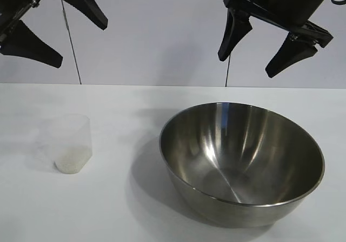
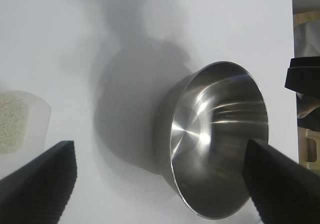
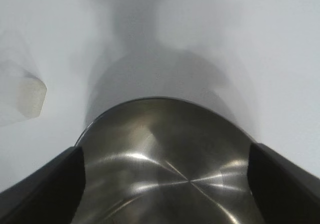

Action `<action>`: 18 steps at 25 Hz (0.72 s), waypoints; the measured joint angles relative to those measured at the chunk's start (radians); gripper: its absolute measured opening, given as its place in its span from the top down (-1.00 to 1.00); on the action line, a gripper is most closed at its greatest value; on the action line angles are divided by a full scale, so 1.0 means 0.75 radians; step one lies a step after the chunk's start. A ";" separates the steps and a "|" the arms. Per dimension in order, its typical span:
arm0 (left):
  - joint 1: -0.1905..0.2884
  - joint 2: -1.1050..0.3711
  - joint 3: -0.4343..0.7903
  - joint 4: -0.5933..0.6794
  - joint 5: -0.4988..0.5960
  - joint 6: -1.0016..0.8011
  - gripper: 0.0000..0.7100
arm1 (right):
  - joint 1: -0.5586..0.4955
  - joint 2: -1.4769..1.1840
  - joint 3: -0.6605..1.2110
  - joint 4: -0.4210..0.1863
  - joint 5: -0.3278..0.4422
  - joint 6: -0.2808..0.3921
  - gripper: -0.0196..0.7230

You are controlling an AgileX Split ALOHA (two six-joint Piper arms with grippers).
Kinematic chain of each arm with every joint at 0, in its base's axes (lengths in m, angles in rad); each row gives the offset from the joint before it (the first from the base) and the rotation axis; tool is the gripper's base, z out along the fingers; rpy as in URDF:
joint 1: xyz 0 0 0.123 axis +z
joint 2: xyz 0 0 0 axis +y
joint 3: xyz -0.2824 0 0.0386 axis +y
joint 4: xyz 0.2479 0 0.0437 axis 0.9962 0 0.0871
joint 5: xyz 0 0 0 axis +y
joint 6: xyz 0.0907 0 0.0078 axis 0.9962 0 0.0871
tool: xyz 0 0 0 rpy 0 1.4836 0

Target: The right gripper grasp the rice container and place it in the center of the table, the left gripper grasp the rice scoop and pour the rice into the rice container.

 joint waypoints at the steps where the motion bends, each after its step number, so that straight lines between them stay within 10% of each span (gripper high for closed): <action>1: 0.000 0.000 0.000 0.000 0.000 0.000 -0.83 | 0.000 0.000 0.000 0.000 0.000 0.000 -0.70; 18: 0.000 0.000 0.000 0.000 0.000 0.000 -0.83 | 0.000 0.000 -0.011 -0.040 0.074 -0.008 -0.70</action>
